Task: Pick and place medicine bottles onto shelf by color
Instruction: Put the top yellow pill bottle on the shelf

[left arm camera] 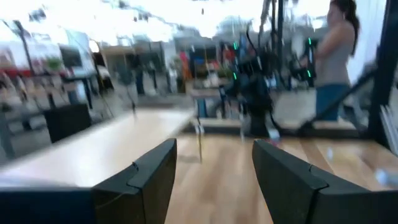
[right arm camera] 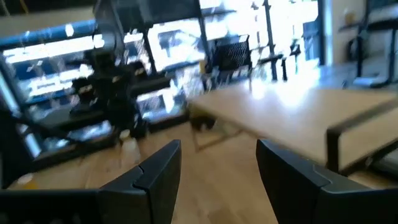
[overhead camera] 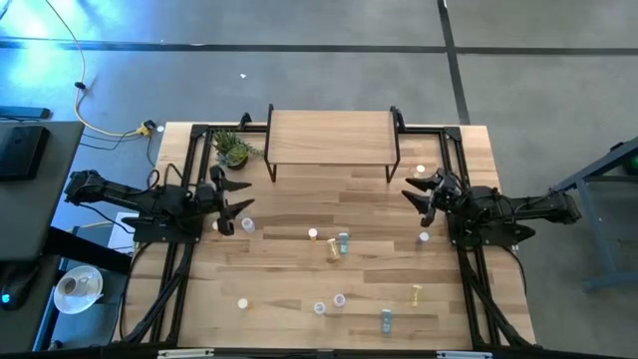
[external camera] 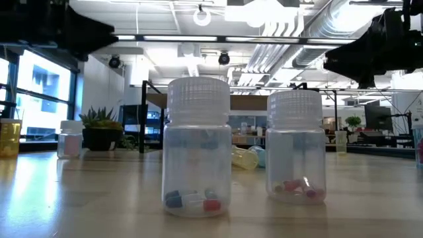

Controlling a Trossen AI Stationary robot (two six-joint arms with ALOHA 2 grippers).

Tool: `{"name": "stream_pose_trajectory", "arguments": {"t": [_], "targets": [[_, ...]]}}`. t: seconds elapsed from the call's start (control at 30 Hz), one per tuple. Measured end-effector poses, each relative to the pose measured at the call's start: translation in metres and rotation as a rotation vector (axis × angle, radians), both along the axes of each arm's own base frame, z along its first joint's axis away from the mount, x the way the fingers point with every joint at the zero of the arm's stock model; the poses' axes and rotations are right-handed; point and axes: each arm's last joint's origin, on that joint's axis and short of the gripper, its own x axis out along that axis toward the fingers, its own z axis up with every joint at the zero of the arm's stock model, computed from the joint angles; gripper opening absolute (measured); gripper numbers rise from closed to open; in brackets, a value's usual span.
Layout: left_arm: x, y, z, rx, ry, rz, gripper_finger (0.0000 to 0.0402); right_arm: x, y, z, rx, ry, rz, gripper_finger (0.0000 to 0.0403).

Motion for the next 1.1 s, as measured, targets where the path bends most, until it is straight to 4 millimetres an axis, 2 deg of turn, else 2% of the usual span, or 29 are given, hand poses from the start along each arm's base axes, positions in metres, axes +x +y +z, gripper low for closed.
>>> {"name": "stream_pose_trajectory", "arguments": {"t": [0.1, 0.27, 0.6, 1.1], "targets": [[-0.002, 0.0, 0.008, 0.039, -0.072, 0.005, 0.0201, -0.002, -0.001, 0.011, -0.065, -0.055, -0.045, 0.02], [-0.003, 0.001, 0.013, 0.074, -0.106, 0.036, 0.0201, -0.013, -0.004, 0.047, -0.13, -0.114, -0.142, 0.02], [-0.003, 0.011, 0.011, 0.012, -0.104, 0.173, 0.0201, -0.041, -0.013, 0.114, -0.054, -0.004, -0.441, 0.02], [-0.004, 0.019, 0.008, -0.063, -0.119, 0.229, 0.0201, -0.026, -0.017, 0.193, 0.083, 0.251, -0.597, 0.02]]}}
